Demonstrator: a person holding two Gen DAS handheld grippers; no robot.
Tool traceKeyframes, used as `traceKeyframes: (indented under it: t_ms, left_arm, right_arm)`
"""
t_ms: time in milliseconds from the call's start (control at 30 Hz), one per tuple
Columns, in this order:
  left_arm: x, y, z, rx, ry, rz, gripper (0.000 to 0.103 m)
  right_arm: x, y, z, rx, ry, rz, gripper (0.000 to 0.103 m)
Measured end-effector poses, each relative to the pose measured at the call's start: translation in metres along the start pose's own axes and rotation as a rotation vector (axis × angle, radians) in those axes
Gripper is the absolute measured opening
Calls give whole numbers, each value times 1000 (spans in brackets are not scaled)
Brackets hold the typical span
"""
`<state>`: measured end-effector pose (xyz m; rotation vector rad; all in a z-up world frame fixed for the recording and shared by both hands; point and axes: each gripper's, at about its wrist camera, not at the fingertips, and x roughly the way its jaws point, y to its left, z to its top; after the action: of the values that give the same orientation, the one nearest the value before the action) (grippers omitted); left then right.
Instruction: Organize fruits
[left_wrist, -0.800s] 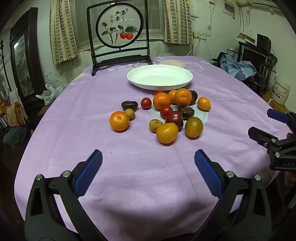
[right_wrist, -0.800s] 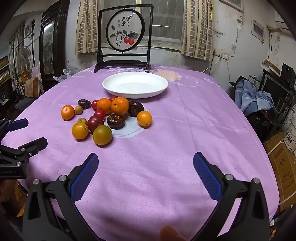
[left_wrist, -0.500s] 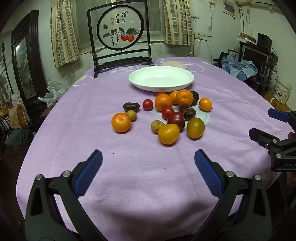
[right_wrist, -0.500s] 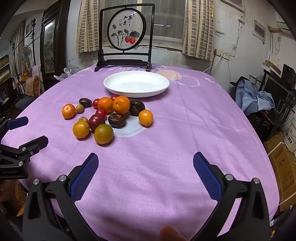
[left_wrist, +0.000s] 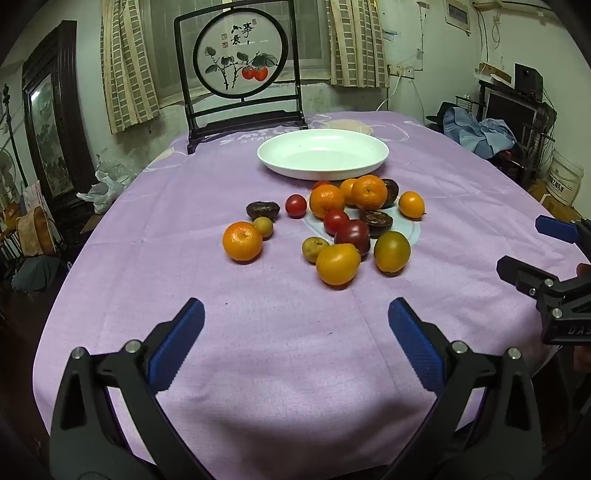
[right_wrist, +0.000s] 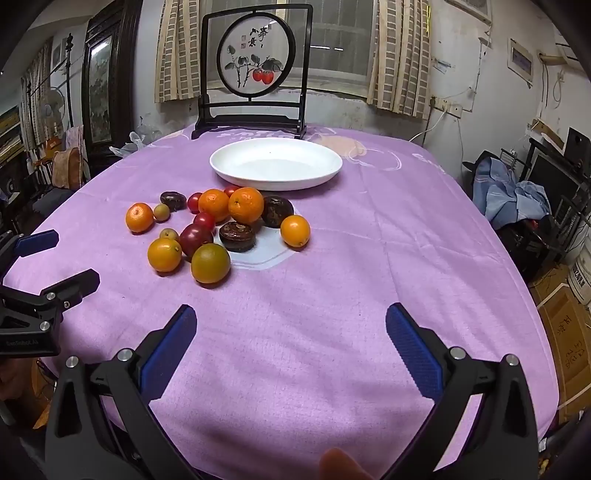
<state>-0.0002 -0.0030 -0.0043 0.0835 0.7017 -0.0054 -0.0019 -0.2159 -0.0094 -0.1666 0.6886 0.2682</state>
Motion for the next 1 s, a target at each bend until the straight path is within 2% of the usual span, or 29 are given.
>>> traceKeyframes:
  t_ms: [1000]
  left_arm:
    - [2,1,-1,0,2,1,101]
  right_arm:
    - [1,3,-1,-7,7,6,102]
